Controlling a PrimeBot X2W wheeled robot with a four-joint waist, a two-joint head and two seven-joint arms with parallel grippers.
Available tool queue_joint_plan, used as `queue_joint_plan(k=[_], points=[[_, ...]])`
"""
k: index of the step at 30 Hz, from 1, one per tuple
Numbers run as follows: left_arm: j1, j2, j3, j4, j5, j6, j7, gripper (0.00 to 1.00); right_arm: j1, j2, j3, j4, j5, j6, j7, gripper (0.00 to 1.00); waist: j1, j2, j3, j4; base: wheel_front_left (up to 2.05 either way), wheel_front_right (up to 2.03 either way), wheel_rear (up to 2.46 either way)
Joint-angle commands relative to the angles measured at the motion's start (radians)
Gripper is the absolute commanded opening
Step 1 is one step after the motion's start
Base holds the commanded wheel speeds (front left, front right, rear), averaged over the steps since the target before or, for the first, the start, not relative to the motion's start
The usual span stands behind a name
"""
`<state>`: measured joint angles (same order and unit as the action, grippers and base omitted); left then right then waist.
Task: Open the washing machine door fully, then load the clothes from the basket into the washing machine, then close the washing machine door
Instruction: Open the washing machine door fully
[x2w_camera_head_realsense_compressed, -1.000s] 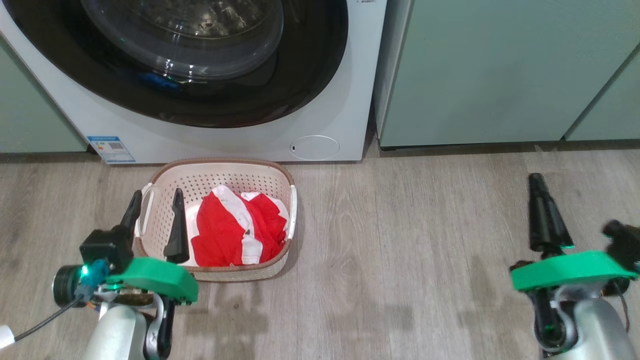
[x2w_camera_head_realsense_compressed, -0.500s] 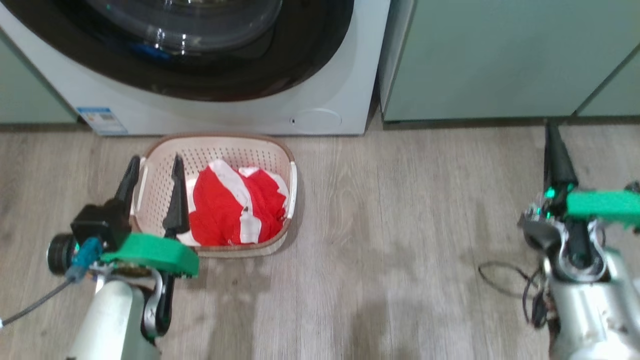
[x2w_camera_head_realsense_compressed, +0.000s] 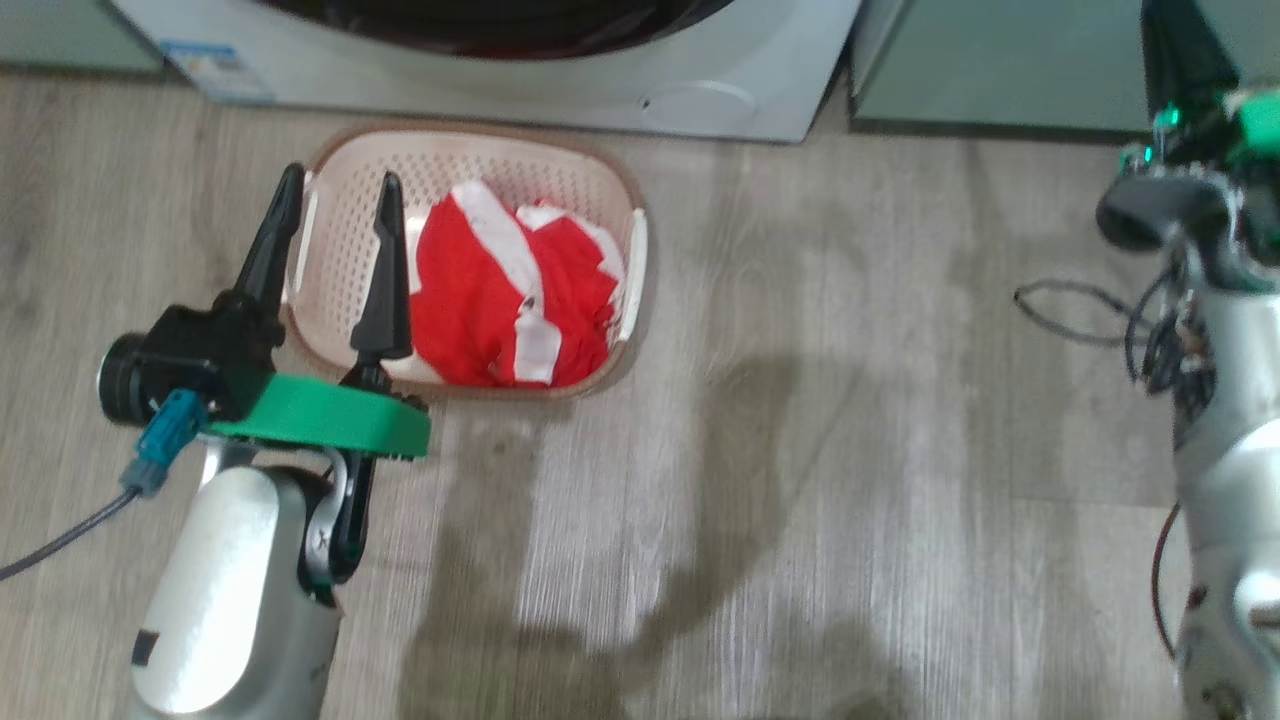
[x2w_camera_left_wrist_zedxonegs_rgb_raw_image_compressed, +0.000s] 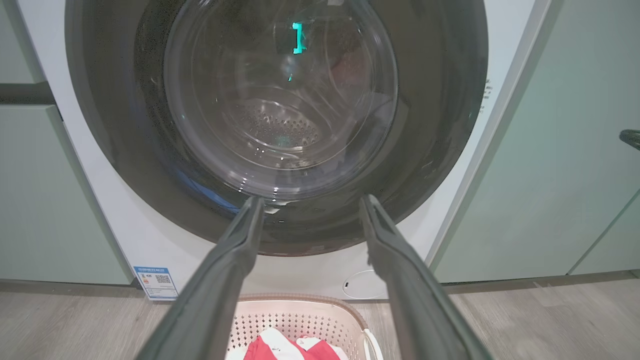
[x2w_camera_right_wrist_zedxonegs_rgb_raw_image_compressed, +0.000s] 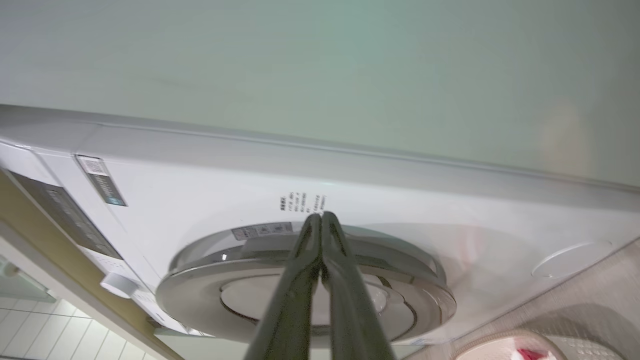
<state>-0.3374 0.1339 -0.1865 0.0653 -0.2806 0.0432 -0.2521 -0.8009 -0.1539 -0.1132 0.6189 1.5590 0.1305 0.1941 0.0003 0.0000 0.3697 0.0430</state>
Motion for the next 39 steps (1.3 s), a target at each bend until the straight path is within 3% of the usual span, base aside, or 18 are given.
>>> queue_joint_plan(k=[1, 6, 20, 39], points=[[-0.042, 0.012, 0.027, -0.039, 0.006, -0.006, -0.008, 1.0, -0.066, -0.013, 0.03, -0.004, -0.001, 0.0, 0.026, 0.0, -0.0003, 0.0, 0.052, 0.04, 0.0, 0.0, 0.0], [-0.078, -0.004, 0.01, -0.044, 0.01, -0.019, -0.009, 1.0, -0.231, -0.03, 0.091, 0.098, -0.031, 0.0, 0.116, 0.0, -0.0003, 0.0, 0.1, 0.068, 0.0, 0.0, 0.0], [-0.135, -0.031, 0.004, -0.048, 0.018, -0.045, -0.01, 1.0, -0.532, -0.008, 0.159, 0.265, -0.105, 0.0, 0.167, 0.0, -0.0003, 0.0, 0.173, 0.108, 0.0, 0.0, 0.0], [-0.153, -0.065, 0.024, -0.038, 0.041, -0.074, -0.01, 1.0, -0.727, 0.035, 0.202, 0.437, -0.17, 0.0, 0.218, 0.0, -0.0003, 0.0, 0.218, 0.142, 0.0, 0.0, 0.0]])
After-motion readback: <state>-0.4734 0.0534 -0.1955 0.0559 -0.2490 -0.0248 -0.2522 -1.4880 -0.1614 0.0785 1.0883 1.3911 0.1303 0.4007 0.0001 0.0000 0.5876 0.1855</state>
